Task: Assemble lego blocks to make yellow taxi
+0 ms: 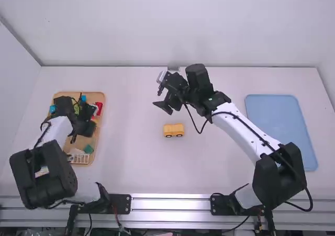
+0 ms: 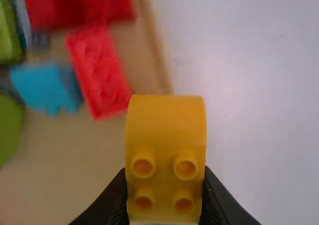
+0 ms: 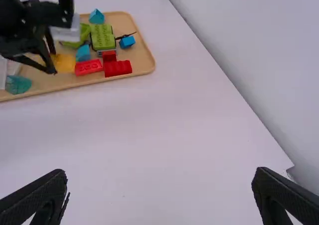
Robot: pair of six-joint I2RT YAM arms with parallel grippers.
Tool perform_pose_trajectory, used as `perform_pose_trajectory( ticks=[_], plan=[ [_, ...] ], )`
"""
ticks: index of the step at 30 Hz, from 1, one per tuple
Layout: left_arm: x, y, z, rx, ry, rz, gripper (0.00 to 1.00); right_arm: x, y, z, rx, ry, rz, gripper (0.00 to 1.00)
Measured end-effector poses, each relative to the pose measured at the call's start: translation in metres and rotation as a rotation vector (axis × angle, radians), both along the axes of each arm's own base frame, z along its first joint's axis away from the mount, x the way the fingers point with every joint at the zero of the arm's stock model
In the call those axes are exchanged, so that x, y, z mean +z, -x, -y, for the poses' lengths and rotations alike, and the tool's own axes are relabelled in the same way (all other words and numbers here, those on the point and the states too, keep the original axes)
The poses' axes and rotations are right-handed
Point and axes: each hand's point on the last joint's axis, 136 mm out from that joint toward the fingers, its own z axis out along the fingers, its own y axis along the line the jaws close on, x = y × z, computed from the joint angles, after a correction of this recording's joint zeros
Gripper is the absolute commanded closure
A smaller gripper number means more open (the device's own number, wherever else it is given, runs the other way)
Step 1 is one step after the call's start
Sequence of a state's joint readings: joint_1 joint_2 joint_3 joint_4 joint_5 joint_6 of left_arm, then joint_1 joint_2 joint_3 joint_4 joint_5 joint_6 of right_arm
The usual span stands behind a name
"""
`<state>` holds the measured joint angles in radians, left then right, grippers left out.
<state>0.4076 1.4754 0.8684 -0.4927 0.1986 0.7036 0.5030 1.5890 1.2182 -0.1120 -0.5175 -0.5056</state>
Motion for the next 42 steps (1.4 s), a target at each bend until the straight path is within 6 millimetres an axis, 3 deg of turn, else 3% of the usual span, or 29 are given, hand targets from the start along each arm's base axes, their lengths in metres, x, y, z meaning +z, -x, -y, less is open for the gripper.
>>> perform_pose_trajectory(
  ticks=[1, 3, 6, 12, 15, 20, 23, 26, 30, 32, 33, 34, 38, 42],
  plan=[
    [0.001, -0.001, 0.002, -0.01, 0.0, 0.005, 0.98, -0.001, 0.0, 0.001, -0.002, 0.001, -0.003, 0.01],
    [0.015, -0.012, 0.046, -0.214, 0.002, 0.052, 0.98, -0.005, -0.004, 0.01, -0.019, 0.016, -0.017, 0.01],
    [0.012, -0.015, 0.095, -0.431, -0.004, 0.055, 0.98, -0.015, -0.006, 0.024, -0.034, 0.051, -0.045, 0.01],
    [-0.009, -0.02, 0.182, -0.806, -0.033, 0.079, 0.98, -0.028, -0.019, 0.064, -0.089, 0.108, -0.066, 0.01],
    [-0.029, -0.009, 0.206, -0.921, -0.043, 0.023, 0.98, -0.03, -0.024, 0.082, -0.11, 0.104, -0.089, 0.01],
    [-0.049, -0.006, 0.223, -1.003, -0.065, -0.098, 0.98, -0.032, -0.02, 0.109, -0.095, 0.058, -0.162, 0.01],
    [-0.057, -0.015, 0.231, -1.04, -0.067, -0.177, 0.98, -0.026, -0.022, 0.125, -0.088, 0.011, -0.164, 0.01],
    [-0.062, -0.025, 0.234, -1.063, -0.072, -0.195, 0.91, -0.02, -0.031, 0.132, -0.107, -0.011, -0.136, 0.01],
    [-0.065, -0.025, 0.234, -1.105, -0.08, -0.197, 0.85, -0.023, -0.037, 0.132, -0.13, -0.02, -0.117, 0.01],
    [-0.065, -0.026, 0.235, -1.113, -0.084, -0.188, 0.77, -0.028, -0.037, 0.133, -0.138, -0.02, -0.121, 0.01],
    [-0.065, -0.028, 0.235, -1.119, -0.088, -0.177, 0.62, -0.031, -0.036, 0.133, -0.142, -0.02, -0.127, 0.01],
    [-0.065, -0.03, 0.236, -1.124, -0.092, -0.168, 0.58, -0.035, -0.036, 0.134, -0.148, -0.02, -0.132, 0.01],
    [-0.065, -0.03, 0.236, -1.13, -0.094, -0.166, 0.01, -0.043, -0.034, 0.135, -0.163, -0.022, -0.148, 0.01],
    [-0.063, -0.036, 0.241, -1.111, -0.066, -0.13, 0.01, -0.043, -0.034, 0.135, -0.168, -0.027, -0.158, 0.01]
  ],
)
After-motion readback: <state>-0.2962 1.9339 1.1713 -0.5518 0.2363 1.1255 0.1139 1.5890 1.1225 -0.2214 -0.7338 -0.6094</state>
